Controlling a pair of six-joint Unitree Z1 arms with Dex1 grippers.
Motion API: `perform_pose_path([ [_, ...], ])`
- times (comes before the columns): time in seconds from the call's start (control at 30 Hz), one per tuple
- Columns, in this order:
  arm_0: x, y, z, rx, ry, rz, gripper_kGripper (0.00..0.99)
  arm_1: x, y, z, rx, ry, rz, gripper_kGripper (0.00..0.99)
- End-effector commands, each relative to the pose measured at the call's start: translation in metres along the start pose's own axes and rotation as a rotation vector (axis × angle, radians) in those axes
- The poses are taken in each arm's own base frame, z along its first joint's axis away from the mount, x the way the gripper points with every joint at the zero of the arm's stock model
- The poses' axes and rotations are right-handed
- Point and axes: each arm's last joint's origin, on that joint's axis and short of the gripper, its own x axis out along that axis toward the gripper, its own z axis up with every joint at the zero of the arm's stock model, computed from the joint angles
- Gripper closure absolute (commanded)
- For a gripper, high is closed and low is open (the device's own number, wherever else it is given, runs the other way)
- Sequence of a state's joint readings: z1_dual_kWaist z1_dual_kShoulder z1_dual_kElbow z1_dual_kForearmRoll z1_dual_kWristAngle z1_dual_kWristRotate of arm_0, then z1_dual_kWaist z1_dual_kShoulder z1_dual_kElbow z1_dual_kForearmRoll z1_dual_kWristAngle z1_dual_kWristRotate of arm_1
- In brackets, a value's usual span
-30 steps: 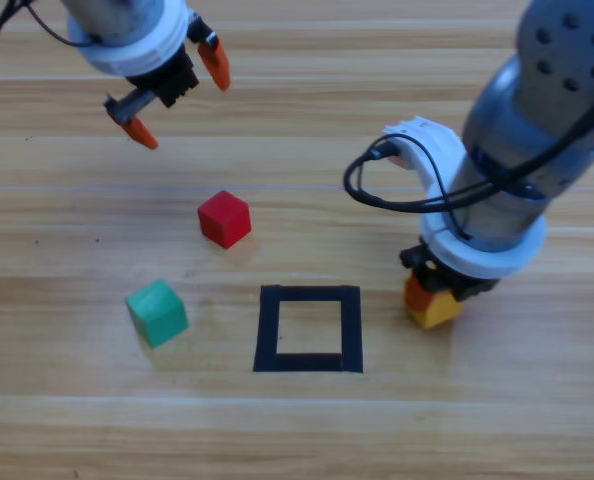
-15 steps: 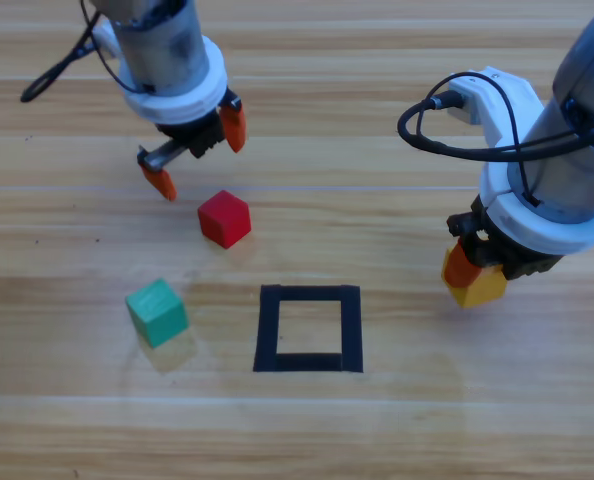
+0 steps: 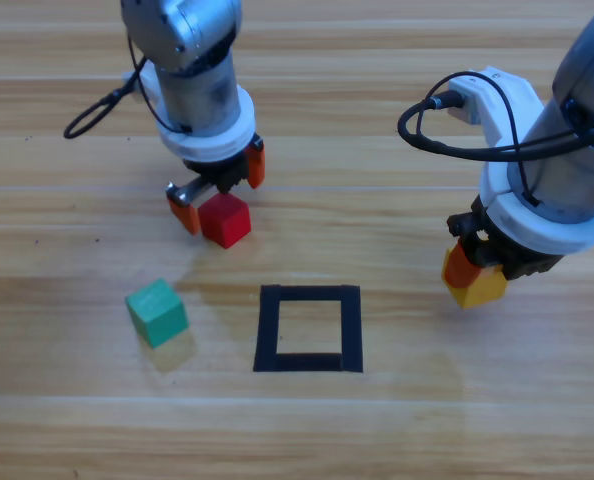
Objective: Stack the blocks in the rectangular block: red at the bottom, yellow in the middle, green on top
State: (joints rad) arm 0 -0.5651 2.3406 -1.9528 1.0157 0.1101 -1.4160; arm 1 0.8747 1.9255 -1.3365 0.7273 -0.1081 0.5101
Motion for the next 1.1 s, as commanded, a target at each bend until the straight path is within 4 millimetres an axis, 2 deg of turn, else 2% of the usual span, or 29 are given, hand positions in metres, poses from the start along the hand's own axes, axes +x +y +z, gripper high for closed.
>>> perform_pose_path([
  [0.03,0.04,-0.008,-0.022,0.035,0.024,0.07,0.045,0.01,-0.001,-0.003,-0.007,0.04,-0.019,0.976],
  [0.2,0.045,-0.008,-0.023,0.034,0.027,0.077,0.059,0.009,-0.001,-0.003,-0.008,0.04,-0.016,0.976],
  [0.5,0.044,-0.003,-0.021,0.05,0.028,0.108,0.212,0.01,0.0,-0.003,-0.008,0.041,-0.013,0.976],
  [0.57,0.042,-0.004,-0.02,0.073,0.034,0.115,0.326,0.01,0.0,-0.003,-0.008,0.043,-0.011,0.976],
  [0.63,0.039,-0.007,-0.018,0.112,0.039,0.134,0.507,0.009,0.0,-0.003,-0.008,0.041,-0.01,0.976],
  [0.73,0.032,-0.014,-0.014,0.184,0.034,0.174,0.844,0.01,0.0,-0.003,-0.008,0.044,-0.009,0.976],
  [0.77,0.029,-0.016,-0.012,0.226,0.033,0.176,0.916,0.01,0.0,-0.003,-0.006,0.043,-0.01,0.976],
  [0.9,0.021,-0.025,-0.012,0.375,0.058,0.127,0.918,0.01,0.0,-0.003,-0.008,0.044,-0.012,0.976],
  [0.97,0.01,-0.026,-0.012,0.434,0.058,0.1,0.923,0.01,0.0,-0.003,-0.006,0.043,-0.011,0.976],
  [1.1,-0.011,-0.032,-0.026,0.592,0.06,0.039,0.927,0.009,0.0,-0.003,-0.006,0.04,-0.013,0.976],
])
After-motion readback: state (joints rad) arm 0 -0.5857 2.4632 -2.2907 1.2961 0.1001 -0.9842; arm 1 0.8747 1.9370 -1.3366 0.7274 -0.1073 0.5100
